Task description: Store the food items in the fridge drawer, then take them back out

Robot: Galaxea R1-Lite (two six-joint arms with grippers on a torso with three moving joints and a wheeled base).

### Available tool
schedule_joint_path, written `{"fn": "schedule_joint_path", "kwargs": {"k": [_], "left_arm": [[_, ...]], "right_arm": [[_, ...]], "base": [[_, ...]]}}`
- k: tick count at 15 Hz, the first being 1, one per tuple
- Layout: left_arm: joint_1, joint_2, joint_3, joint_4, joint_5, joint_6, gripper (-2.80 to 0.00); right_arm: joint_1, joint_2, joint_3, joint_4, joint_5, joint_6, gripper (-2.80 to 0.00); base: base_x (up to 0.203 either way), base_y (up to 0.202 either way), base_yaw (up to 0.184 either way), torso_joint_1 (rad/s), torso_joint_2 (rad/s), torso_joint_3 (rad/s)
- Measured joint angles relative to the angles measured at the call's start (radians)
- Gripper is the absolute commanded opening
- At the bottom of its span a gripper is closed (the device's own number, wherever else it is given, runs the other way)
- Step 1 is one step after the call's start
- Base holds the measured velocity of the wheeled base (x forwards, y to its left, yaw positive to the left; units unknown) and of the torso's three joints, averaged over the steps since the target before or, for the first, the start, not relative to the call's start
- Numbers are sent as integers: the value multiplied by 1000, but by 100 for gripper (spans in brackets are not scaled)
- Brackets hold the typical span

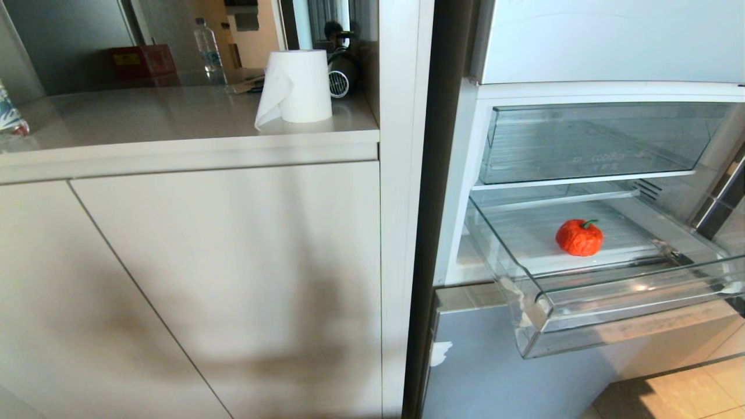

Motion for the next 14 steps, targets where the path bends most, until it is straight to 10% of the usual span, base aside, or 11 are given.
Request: {"fn": "schedule_joint_path", "kwargs": {"k": [14], "left_arm": [[0,0,0,0,0,0,-280]], "right_arm": [[81,1127,-590,-304,85,18,-280]], "base": [[0,0,0,0,0,0]]}}
